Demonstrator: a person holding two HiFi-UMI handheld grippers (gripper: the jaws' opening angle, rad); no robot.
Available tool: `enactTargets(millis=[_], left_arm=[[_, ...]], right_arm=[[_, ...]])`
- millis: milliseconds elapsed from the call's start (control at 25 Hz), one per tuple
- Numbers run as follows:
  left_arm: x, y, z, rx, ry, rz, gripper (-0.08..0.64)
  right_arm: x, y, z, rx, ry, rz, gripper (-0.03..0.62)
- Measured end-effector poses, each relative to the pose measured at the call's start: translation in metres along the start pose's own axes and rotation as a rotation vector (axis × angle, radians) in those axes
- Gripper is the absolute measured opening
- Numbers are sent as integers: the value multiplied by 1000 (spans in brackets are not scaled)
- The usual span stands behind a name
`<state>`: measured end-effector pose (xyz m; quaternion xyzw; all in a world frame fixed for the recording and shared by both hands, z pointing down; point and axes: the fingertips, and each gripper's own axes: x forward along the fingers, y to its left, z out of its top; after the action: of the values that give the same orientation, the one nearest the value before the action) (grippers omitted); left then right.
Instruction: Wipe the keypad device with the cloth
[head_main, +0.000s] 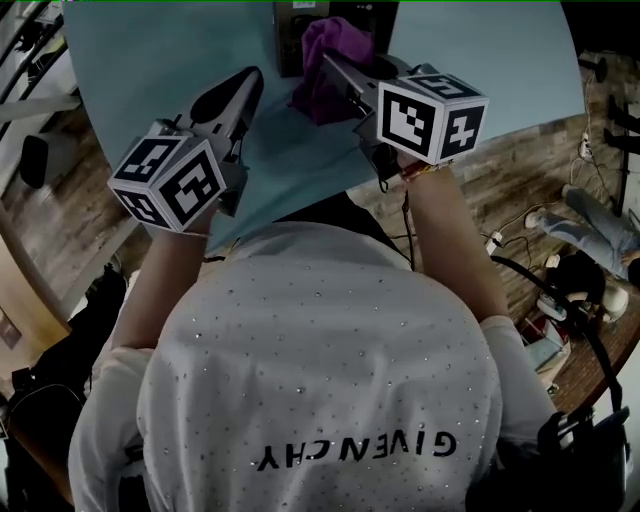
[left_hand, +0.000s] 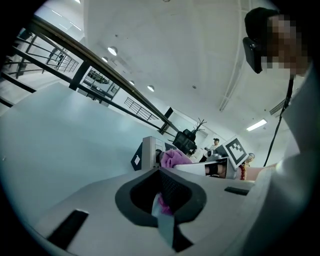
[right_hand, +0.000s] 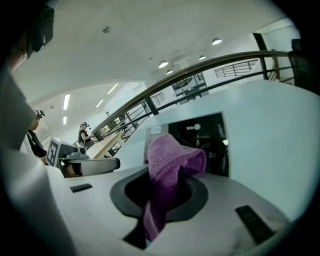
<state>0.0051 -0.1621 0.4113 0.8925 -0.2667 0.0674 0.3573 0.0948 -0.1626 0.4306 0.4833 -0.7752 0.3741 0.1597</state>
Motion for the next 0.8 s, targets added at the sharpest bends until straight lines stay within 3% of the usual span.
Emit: enactTargets(millis=[200, 680, 800], left_arm=[[5, -8, 3, 3, -1, 5, 0], [4, -7, 7, 12, 1, 20, 0], [1, -5, 9, 6, -7, 25, 0]], right_arm=[[-25, -27, 2, 77, -50, -36, 46], [-54, -65, -2, 148, -91, -118, 46], [-62, -78, -4, 171, -106, -170, 46]])
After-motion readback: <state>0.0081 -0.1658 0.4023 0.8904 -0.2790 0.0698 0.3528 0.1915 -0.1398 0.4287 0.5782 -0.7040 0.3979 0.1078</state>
